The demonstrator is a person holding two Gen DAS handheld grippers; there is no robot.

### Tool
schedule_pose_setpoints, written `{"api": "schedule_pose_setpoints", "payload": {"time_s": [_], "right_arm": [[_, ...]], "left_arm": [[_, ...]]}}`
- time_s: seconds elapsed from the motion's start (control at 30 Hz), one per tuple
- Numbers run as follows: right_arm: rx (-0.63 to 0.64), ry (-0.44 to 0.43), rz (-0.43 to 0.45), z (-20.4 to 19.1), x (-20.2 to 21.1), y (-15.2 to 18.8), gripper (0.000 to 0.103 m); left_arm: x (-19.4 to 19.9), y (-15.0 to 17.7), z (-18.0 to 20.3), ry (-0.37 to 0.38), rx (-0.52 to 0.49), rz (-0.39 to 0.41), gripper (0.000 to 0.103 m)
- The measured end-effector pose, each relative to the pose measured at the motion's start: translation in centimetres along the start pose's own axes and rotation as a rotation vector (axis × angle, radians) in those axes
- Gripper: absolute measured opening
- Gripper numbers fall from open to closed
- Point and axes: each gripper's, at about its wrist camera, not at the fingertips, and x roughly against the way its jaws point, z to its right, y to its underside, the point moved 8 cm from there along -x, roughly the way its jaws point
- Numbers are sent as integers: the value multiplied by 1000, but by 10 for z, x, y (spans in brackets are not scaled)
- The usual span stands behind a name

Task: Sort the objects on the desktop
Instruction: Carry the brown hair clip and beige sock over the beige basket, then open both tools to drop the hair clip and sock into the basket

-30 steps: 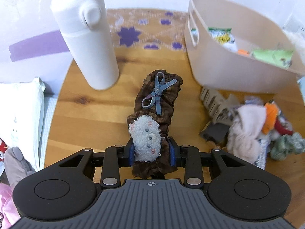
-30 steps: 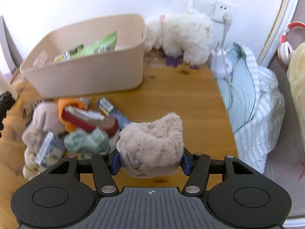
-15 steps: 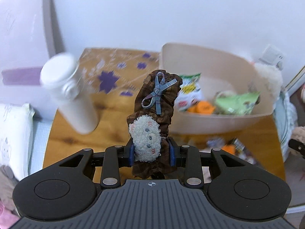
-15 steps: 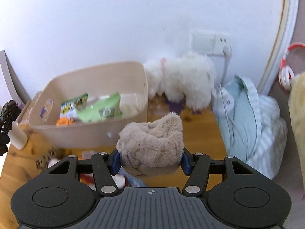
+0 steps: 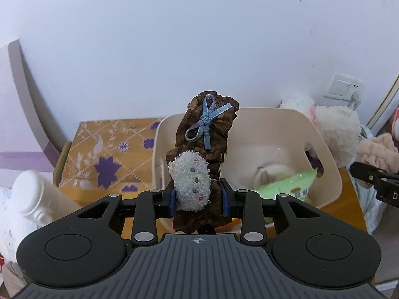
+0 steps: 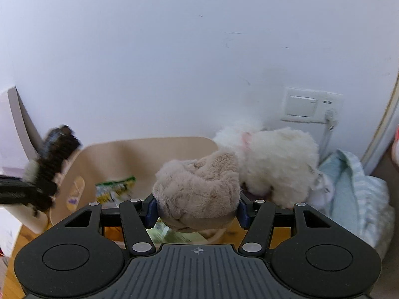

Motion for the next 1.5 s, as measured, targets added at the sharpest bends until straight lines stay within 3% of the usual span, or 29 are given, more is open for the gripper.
{"api": "schedule_pose_setpoints", "payload": {"time_s": [0.33,0.47,0.8,0.87,0.93,1.0,1.1,1.27,1.5], "right_arm": [[-49,-60,-78,-15,-51,-2,56],[-6,-72,-119,-26,-67,3,56],[88,-66,-198,-47,-91,21,58],[116,-61,-200,-51,-91,24,61],[131,-62,-206,-53,-90,27,69],[138,-62,-206,-54,-89,29,69],[137,-60,-208,-52,-86,31,74],[145,-52,-190,-49,-78,30,93],[168,-74,-131,-46,-55,23,103]], "left_arm": [[-54,2,27,-84,-38,-94,34],[-67,11,24,-100,-23,-136,34],[-77,28,27,-153,-107,-153,34],[-76,29,26,-150,-107,-159,36],[-75,29,25,-147,-97,-157,43],[-72,29,24,-142,-89,-151,59],[-66,29,23,-148,-99,-137,65],[-55,29,18,-162,-114,-118,70],[-30,29,12,-146,-104,-85,74]]}}
